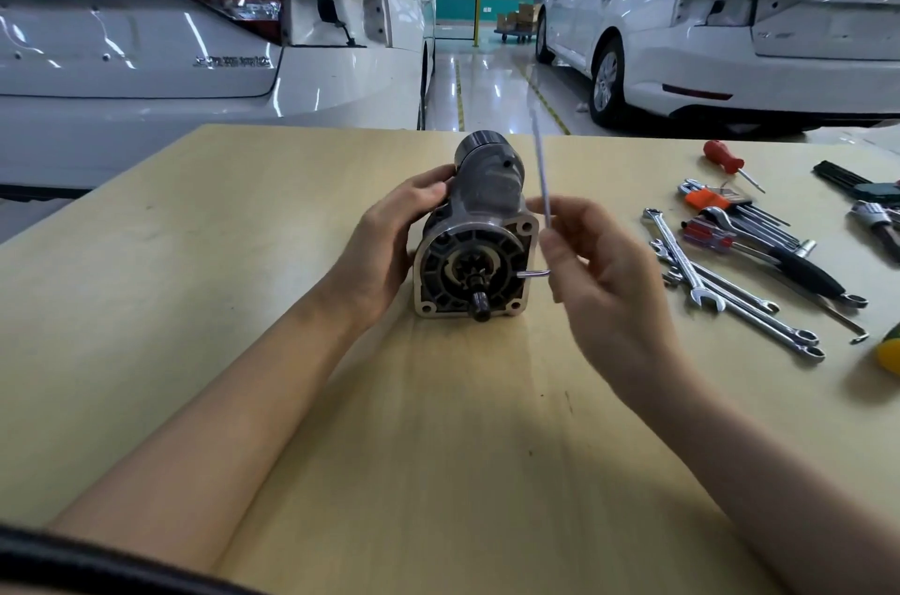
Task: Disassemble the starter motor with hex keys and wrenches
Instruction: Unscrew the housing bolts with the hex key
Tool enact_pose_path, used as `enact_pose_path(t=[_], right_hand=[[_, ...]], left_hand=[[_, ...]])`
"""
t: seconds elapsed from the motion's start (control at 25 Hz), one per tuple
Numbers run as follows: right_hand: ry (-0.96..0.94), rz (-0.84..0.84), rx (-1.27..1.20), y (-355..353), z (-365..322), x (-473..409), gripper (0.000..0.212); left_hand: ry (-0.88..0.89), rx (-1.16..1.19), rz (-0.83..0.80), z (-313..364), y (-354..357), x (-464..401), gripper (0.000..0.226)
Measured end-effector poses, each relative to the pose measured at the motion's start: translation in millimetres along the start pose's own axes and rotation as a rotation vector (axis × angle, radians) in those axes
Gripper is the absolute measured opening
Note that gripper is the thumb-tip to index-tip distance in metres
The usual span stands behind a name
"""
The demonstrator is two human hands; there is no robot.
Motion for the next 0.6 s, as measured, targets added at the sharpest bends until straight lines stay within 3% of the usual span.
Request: enact_pose_path(t=[0.12,0.24,0.36,0.6], right_hand=[[0.549,0.128,-0.237,-8,16,-3,0.021],[0.891,0.182,-0.404,-4,26,0,0.02],[1.0,0.188,-0.452,2,31,5,0.018],[1.046,0.253,-0.555,4,32,11,0.013]], left_hand=[[0.122,-0.182,0.061,-1,7,5,0.079],[0.166,-0.303,0.093,-4,11,7,0.084],[0.139,-0.291,0.105,-5,11,7,0.081],[0.112,-0.306,0.14,-4,13,10,0.07]])
Point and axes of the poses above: each hand's wrist, its own x-axis away from the middle knuckle, its own y-axis out of the palm, z = x × y, the point moved 3 cm from there along -x, towards the middle knuckle, and after that the axes turned 14 degrees about z, right-handed, at the moved point
